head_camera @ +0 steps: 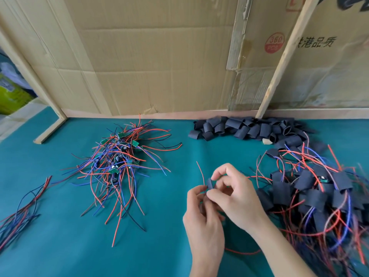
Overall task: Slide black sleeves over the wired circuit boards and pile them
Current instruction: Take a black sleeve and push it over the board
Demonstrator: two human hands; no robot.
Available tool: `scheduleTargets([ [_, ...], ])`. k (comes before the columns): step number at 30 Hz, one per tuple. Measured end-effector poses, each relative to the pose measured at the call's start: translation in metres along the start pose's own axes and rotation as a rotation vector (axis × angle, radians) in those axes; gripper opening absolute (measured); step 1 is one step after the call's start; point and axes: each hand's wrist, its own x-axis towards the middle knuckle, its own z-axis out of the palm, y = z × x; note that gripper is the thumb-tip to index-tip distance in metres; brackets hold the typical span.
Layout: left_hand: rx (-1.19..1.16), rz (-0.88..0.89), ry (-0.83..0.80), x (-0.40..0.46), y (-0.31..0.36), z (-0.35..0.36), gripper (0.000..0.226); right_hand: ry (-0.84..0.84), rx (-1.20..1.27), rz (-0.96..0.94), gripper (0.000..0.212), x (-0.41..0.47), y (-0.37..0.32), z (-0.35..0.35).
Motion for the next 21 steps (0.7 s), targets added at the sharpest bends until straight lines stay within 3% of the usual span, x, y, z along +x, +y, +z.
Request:
scheduleTargets([
  [7, 0.051, 0.036, -0.025, -0.002, 0.001, 0.002, 0.042, -0.154, 0.153, 0.211, 0.033, 0.002, 0.0, -0.018],
  [13, 0.113, 0.07, -0.066, -0.003, 0.004, 0.001, 0.047, -0.242, 0.337, 0.225, 0.027, 0.002, 0.001, -0.035],
  [15, 0.128, 0.085, -0.075, -0.003, 0.004, 0.0, 0.046, -0.115, 0.376, 0.212, 0.035, 0.005, 0.001, -0.035],
  [18, 0.143, 0.098, -0.108, -0.003, 0.004, 0.001, 0.044, 0.237, 0.522, 0.212, 0.054, 0.011, 0.003, -0.042],
  [21, 0.185, 0.128, -0.171, -0.005, 0.004, 0.001, 0.033, 0.451, 0.583, 0.125, 0.031, 0.014, 0.004, -0.052],
])
